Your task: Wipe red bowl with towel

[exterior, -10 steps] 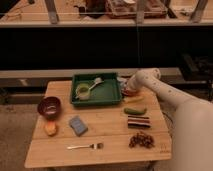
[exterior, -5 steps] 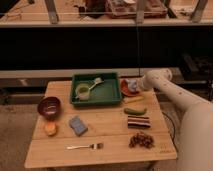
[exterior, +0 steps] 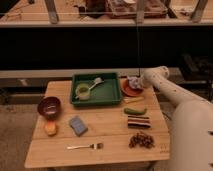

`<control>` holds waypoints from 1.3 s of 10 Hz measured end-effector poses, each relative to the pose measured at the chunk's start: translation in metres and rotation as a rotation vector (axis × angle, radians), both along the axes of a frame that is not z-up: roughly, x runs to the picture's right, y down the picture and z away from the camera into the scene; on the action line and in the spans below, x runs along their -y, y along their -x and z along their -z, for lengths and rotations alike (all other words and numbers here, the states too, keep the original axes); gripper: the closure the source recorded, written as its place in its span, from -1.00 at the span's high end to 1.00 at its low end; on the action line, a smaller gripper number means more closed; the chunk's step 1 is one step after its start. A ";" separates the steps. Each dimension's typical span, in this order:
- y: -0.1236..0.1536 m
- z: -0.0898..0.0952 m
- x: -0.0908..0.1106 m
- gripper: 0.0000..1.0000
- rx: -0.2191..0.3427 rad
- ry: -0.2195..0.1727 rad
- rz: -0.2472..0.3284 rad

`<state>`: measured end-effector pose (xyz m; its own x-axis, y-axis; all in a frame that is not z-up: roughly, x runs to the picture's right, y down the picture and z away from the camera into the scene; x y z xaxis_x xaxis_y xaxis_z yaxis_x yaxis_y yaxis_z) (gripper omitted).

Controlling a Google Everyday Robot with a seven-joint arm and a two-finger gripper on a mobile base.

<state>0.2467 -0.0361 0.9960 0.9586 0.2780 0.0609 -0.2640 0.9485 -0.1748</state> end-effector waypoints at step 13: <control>0.003 0.020 -0.025 -1.00 0.036 0.018 0.041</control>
<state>0.2433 -0.0108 0.9758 0.9666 0.2397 0.0905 -0.2180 0.9550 -0.2009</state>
